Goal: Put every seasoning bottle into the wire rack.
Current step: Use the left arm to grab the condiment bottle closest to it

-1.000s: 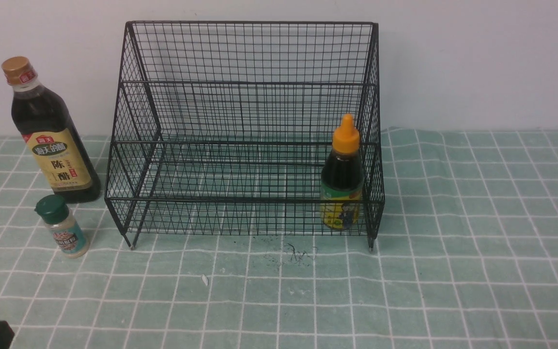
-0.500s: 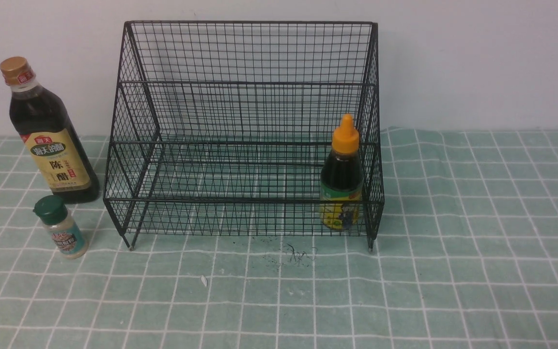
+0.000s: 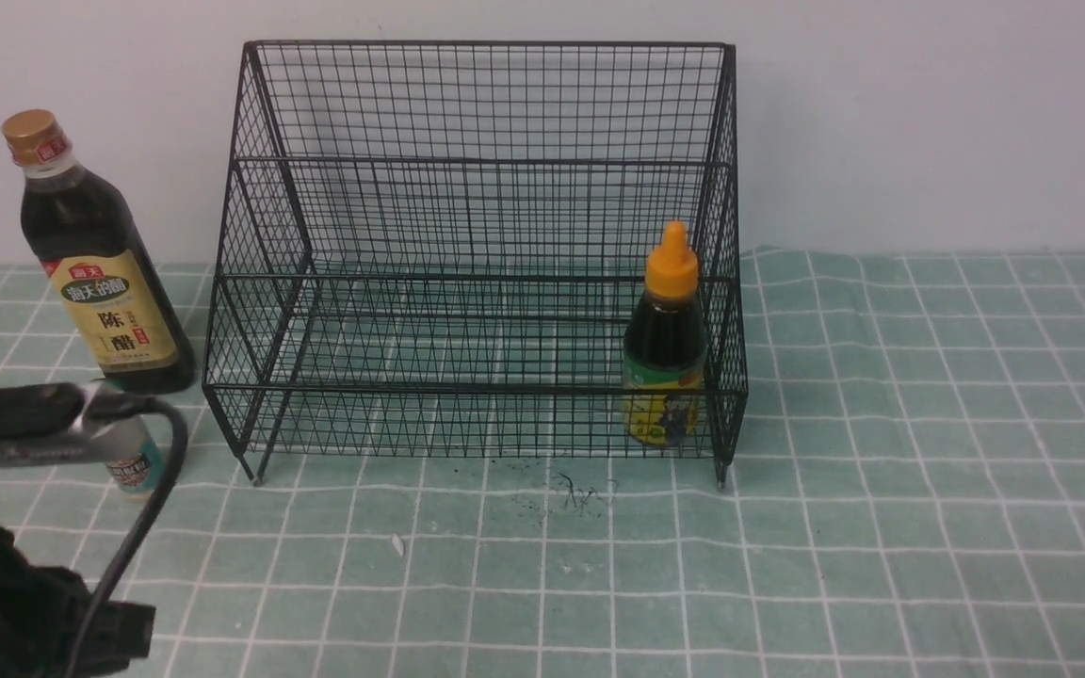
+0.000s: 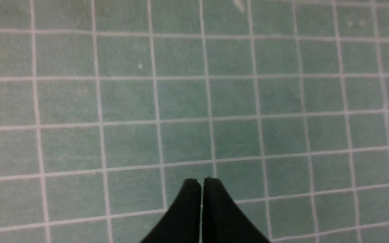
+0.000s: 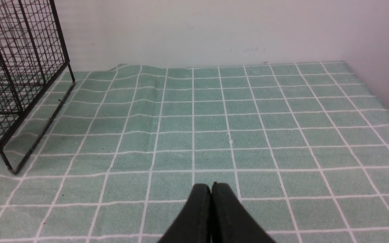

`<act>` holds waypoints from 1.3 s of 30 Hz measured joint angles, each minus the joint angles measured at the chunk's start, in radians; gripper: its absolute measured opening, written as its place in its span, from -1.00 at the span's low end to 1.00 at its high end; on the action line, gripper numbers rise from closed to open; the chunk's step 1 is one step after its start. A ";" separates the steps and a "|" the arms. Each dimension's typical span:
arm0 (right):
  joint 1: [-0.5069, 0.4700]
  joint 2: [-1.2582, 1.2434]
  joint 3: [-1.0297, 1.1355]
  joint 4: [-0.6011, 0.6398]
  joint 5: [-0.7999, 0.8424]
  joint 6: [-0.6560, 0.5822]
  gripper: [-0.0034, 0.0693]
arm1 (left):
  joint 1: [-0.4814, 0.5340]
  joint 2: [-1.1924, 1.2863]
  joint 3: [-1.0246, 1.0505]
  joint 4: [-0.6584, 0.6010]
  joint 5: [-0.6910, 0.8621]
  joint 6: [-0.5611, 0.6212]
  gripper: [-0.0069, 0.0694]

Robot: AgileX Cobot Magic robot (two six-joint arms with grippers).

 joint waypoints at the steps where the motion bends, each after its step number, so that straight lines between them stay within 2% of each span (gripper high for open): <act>1: 0.000 0.000 0.000 0.000 0.000 0.000 -0.94 | 0.008 0.036 -0.025 0.023 0.005 0.002 -0.83; 4: 0.000 0.000 0.000 0.000 0.000 0.000 -0.94 | 0.084 0.146 -0.125 0.066 0.016 -0.013 -0.83; 9: 0.000 0.000 0.000 0.000 0.000 0.000 -0.94 | 0.215 0.267 -0.250 0.063 0.042 -0.015 -0.83; 15: 0.000 0.000 0.000 0.000 0.000 0.000 -0.94 | 0.240 0.380 -0.348 0.092 -0.063 0.109 -0.74; 18: 0.000 0.000 0.000 0.000 0.000 0.000 -0.94 | 0.240 0.420 -0.355 0.088 -0.152 0.148 -0.53; 21: 0.000 0.000 0.000 0.000 0.000 0.000 -0.94 | 0.240 0.474 -0.359 0.087 -0.241 0.159 -0.12; 22: 0.000 0.000 0.000 0.000 0.000 0.000 -0.94 | 0.240 0.477 -0.359 0.086 -0.252 0.160 -0.10; 23: 0.000 0.000 0.000 0.000 0.000 0.000 -0.94 | 0.240 0.509 -0.359 0.084 -0.299 0.162 0.19; 26: 0.000 0.000 0.000 0.000 0.000 0.000 -0.94 | 0.240 0.547 -0.359 0.080 -0.345 0.163 0.44; 27: 0.000 0.000 0.000 0.000 0.000 0.000 -0.94 | 0.240 0.582 -0.359 0.070 -0.374 0.163 0.61; 28: 0.000 0.000 0.000 0.000 0.000 0.000 -0.94 | 0.240 0.599 -0.359 0.062 -0.386 0.167 0.68; 31: 0.000 0.000 0.000 0.000 0.000 0.000 -0.94 | 0.240 0.637 -0.359 0.053 -0.403 0.189 0.78; 39: 0.000 0.000 0.000 0.000 0.000 0.000 -0.94 | 0.239 0.702 -0.360 0.051 -0.471 0.207 0.77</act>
